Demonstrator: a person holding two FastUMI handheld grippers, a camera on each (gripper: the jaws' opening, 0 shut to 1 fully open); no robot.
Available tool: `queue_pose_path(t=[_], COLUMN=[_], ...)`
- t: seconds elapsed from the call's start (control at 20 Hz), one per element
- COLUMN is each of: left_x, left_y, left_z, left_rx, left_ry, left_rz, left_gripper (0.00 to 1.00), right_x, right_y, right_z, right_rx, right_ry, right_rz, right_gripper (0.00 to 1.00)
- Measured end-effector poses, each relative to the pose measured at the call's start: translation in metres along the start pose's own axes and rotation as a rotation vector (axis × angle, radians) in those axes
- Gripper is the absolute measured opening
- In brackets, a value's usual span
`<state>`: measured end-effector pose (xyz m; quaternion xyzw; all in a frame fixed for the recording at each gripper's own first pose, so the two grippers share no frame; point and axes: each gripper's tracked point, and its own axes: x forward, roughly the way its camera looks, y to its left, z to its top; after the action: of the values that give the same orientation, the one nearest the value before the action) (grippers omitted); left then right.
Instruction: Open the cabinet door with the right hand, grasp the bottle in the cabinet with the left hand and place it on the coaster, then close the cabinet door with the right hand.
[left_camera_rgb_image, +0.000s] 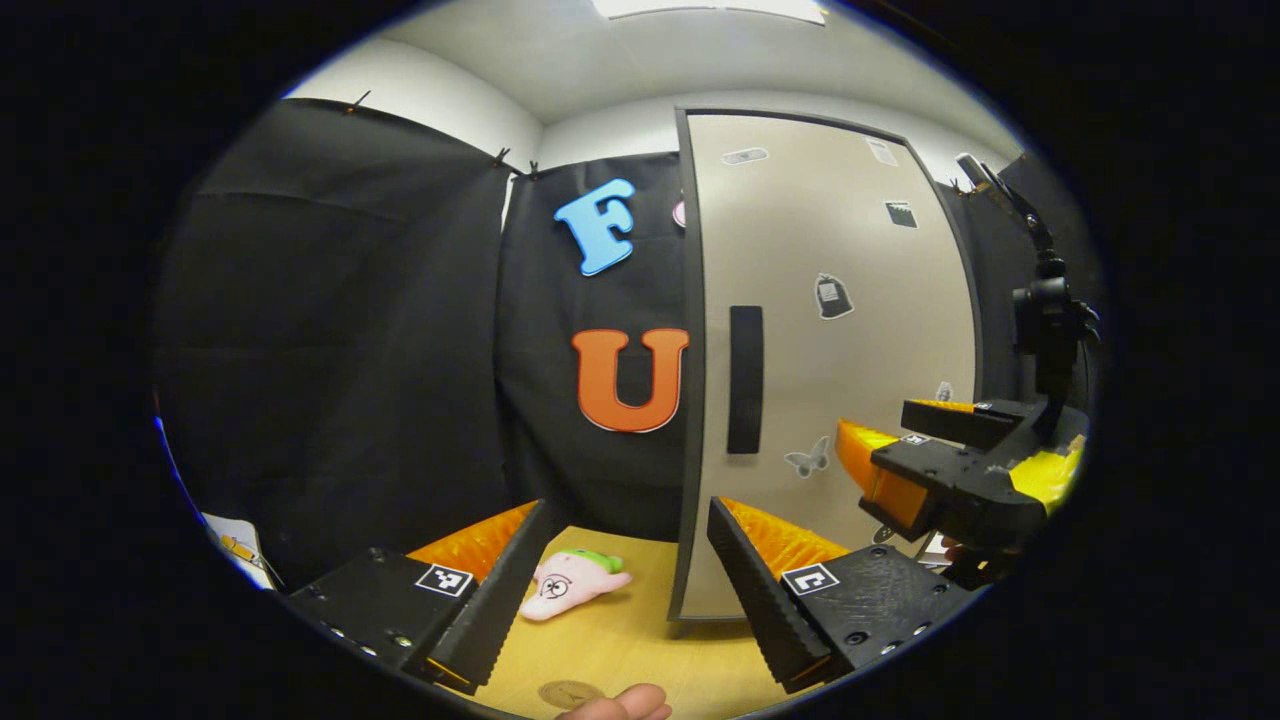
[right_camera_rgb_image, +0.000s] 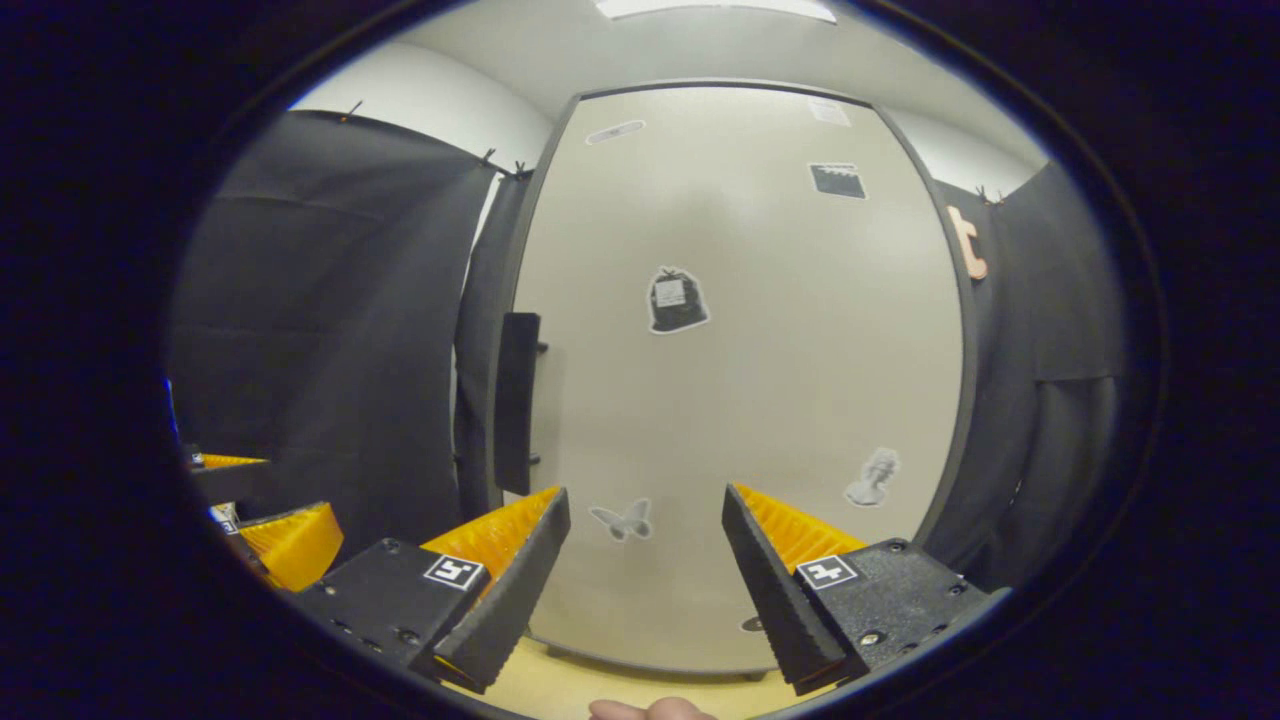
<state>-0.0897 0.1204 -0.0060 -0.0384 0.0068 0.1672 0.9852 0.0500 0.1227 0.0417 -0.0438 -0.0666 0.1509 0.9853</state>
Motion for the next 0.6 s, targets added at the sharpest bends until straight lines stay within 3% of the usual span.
queue_pose_path(t=[0.2,0.4,0.6], left_x=[-0.018,-0.023,-0.024], left_y=[0.030,0.047,0.052], left_z=[-0.013,-0.026,-0.045], left_rx=[0.000,-0.017,-0.043], left_ry=[0.033,0.068,0.117], left_rz=[0.065,0.103,0.102], left_gripper=[0.96,0.96,0.95], right_x=[0.030,0.051,0.069], right_y=[0.030,0.061,0.067], right_z=[0.021,0.020,0.013], right_rx=[-0.073,-0.099,-0.160], right_ry=[-0.076,-0.078,-0.035], right_rz=[0.026,0.065,0.001], right_gripper=[0.99,0.99,0.97])
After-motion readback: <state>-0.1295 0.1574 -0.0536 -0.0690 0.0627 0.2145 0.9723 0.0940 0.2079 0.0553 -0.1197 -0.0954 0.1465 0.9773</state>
